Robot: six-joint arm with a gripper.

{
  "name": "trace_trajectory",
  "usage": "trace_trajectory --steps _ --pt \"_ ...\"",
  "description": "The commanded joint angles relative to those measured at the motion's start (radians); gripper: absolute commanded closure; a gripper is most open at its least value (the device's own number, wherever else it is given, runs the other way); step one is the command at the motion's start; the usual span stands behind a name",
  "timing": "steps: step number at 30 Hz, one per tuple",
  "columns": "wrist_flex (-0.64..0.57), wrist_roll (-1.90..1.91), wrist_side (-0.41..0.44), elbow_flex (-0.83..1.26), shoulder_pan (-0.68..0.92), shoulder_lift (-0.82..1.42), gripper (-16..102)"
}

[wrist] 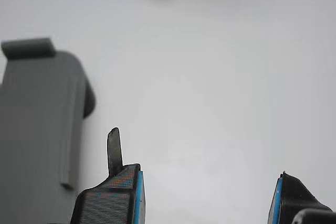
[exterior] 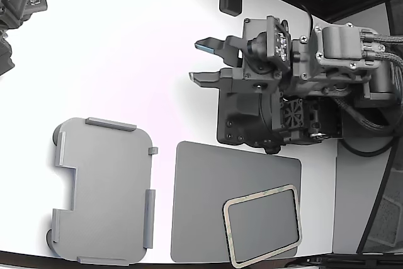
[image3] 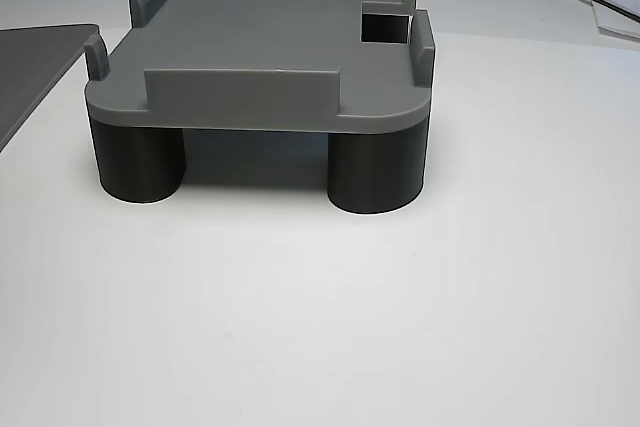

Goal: Move top rectangular frame to the holder.

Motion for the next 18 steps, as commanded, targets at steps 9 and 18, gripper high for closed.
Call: trace_trajectory --steps 9,18 --pt "0.364 0.255 0.110 -0.417 0.434 -0.342 -14" --pt "0.411 0.664 0.123 -0.420 0.854 -0.476 -14"
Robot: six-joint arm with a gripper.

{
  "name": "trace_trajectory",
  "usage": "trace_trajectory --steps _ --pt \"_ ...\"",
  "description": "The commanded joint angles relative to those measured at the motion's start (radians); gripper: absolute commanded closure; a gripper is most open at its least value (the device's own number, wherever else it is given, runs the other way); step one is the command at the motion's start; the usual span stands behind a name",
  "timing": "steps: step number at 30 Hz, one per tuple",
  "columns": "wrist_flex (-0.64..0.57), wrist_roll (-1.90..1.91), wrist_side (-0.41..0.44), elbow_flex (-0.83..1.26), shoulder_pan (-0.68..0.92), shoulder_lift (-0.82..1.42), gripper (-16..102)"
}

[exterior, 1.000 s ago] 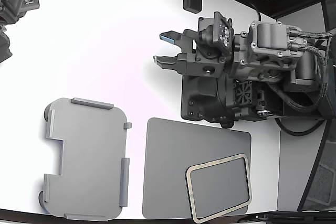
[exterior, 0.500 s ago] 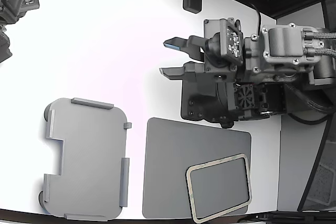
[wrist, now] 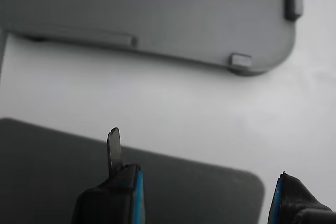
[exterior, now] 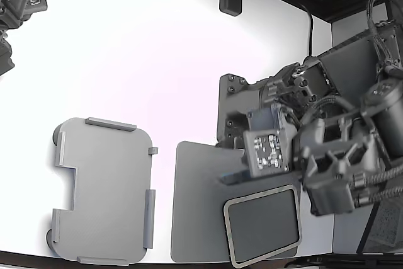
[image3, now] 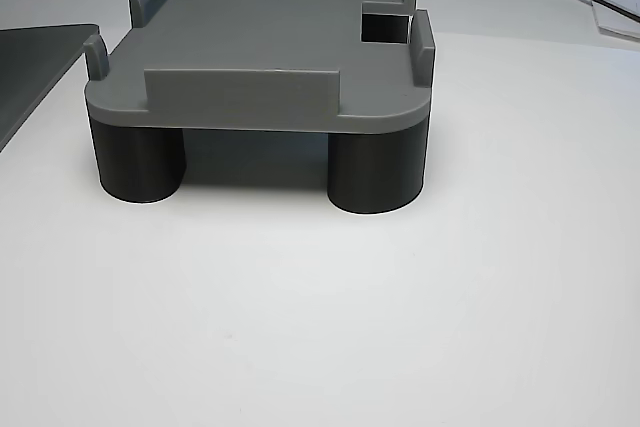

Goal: Move top rectangular frame to the holder.

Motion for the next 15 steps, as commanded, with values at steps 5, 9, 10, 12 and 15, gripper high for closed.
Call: trace_trajectory --steps 5,9,10,12,15 --pt "-0.018 0.272 0.014 0.002 0.282 -0.095 -4" --pt "-0.044 0.390 -0.069 0.037 0.354 -0.144 -14" --pt "-0.044 0.413 -0.095 0.040 0.365 -0.155 -14" --pt "-0.037 0.457 -0.132 0.041 0.393 -0.169 -14" --pt "-0.029 0.531 -0.152 0.048 0.451 -0.189 -14"
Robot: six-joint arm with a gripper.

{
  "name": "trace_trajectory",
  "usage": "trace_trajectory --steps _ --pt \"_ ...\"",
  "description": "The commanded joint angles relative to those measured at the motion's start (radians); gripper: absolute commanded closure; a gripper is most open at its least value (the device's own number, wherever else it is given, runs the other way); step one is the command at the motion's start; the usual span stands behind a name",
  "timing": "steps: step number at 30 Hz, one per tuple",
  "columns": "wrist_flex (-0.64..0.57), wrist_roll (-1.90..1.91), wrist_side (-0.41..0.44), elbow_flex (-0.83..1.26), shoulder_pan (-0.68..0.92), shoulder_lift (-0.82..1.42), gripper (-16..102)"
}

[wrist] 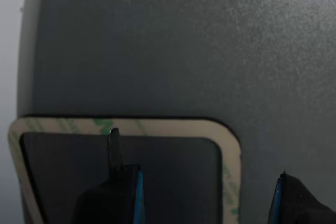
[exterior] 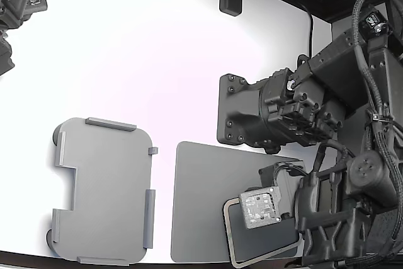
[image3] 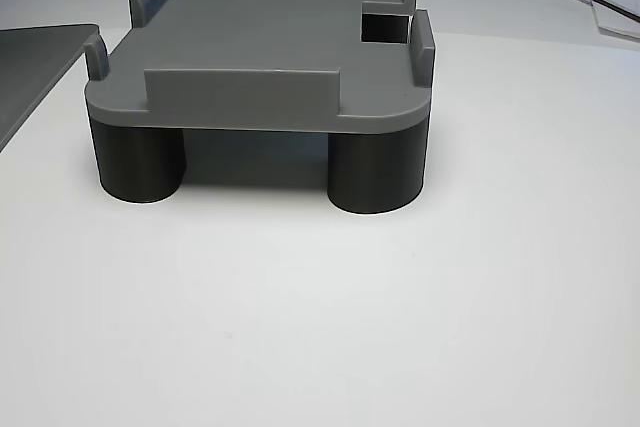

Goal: Move top rectangular frame to the holder.

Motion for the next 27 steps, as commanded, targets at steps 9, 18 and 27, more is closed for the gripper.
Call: trace_trajectory --steps 9,18,27 --pt "-0.026 0.127 -0.048 0.006 0.101 -0.094 -14" --pt "-0.107 0.087 -0.041 0.130 0.110 -0.074 -8" --pt "-0.167 0.087 -0.031 0.193 0.110 -0.080 4"
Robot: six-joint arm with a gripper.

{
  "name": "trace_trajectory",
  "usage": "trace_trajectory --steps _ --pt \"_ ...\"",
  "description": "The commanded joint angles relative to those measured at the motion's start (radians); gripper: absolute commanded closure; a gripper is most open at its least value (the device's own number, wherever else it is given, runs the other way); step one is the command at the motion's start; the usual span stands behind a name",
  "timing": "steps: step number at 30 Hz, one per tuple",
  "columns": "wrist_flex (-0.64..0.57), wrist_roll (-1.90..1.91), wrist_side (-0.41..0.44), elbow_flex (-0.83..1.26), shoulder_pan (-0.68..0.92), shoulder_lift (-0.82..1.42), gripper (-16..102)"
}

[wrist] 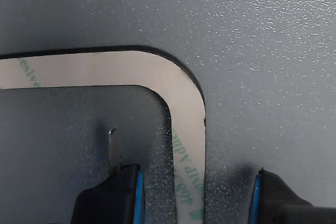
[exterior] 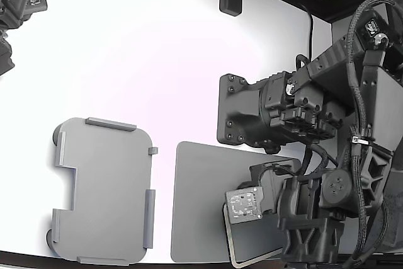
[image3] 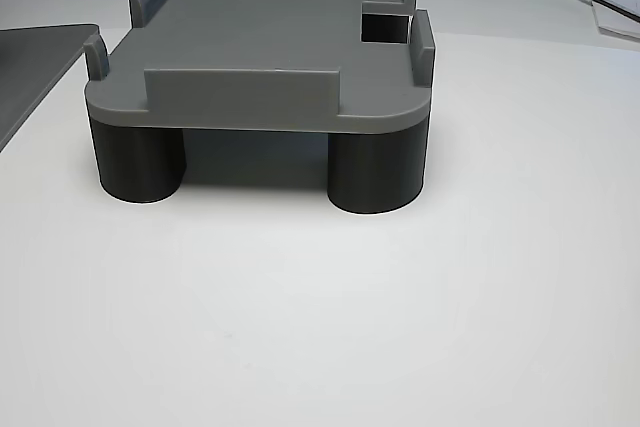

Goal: Move top rectangular frame to the holder.

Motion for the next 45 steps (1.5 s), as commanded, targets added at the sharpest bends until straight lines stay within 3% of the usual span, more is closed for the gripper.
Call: trace_trajectory --steps 1,12,14,22,27,33,41,45 --pt "-0.006 0.003 -0.005 -0.012 -0.009 0.017 7" --pt "-0.021 0.011 -0.014 0.015 -0.002 0.018 22" --pt "-0.021 0.008 -0.014 0.020 -0.002 0.018 32" --pt "0.041 0.009 -0.006 -0.040 -0.008 0.002 96" --pt "0.167 0.025 -0.011 -0.236 -0.018 -0.003 97" --pt "0.396 0.170 0.061 -0.614 -0.046 -0.114 97" --pt "0.390 0.515 0.133 -0.686 -0.189 -0.081 97" --pt "0.357 0.653 0.109 -0.709 -0.337 -0.078 97"
